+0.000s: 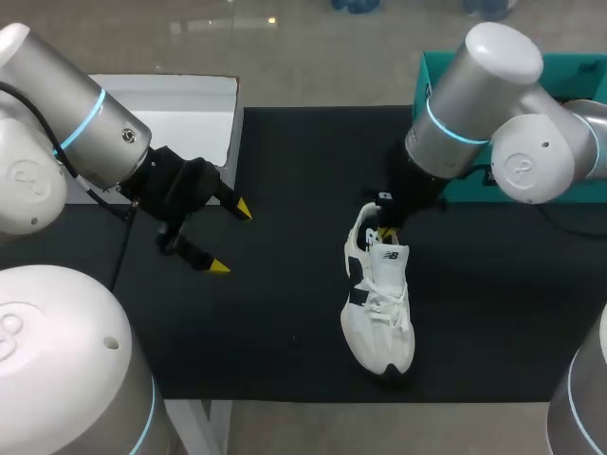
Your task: Take the shoe out of the shoebox, open the shoe tongue, remove and reinsert the insole, then place the shoe into the shoebox
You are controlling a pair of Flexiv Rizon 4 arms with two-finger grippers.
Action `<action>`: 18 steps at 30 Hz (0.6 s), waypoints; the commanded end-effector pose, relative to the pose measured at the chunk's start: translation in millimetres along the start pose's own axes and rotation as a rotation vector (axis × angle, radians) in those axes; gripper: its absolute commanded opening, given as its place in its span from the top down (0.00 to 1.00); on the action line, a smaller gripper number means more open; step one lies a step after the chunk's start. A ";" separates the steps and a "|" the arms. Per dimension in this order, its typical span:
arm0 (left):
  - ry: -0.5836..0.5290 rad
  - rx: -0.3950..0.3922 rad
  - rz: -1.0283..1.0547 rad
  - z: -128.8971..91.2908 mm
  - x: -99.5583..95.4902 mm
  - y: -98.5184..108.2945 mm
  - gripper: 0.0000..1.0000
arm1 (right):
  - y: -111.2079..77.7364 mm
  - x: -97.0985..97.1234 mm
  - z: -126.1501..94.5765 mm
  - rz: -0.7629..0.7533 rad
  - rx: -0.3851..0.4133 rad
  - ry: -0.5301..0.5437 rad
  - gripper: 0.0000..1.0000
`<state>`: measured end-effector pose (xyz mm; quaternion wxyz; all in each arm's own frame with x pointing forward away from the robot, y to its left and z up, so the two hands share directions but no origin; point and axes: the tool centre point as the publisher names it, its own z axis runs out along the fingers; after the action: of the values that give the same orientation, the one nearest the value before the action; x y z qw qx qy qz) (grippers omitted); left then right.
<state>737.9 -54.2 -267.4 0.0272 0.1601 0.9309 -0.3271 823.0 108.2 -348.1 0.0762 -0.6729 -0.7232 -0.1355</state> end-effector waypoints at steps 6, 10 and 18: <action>0.001 -0.003 0.000 0.9 -0.2 -0.2 0.00 | 21.5 -1.2 -2.9 -0.033 -0.031 0.008 1.00; 0.001 -0.003 0.000 0.9 -0.2 -0.2 0.00 | 31.4 5.1 1.2 -0.056 -0.033 0.017 1.00; 0.001 -0.003 0.000 0.9 -0.2 -0.2 0.00 | 35.9 6.3 21.5 -0.078 -0.011 0.011 1.00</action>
<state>737.9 -54.2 -267.4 0.0272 0.1601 0.9309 -0.3271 852.6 116.5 -350.6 0.0665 -0.6441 -0.7475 -0.1485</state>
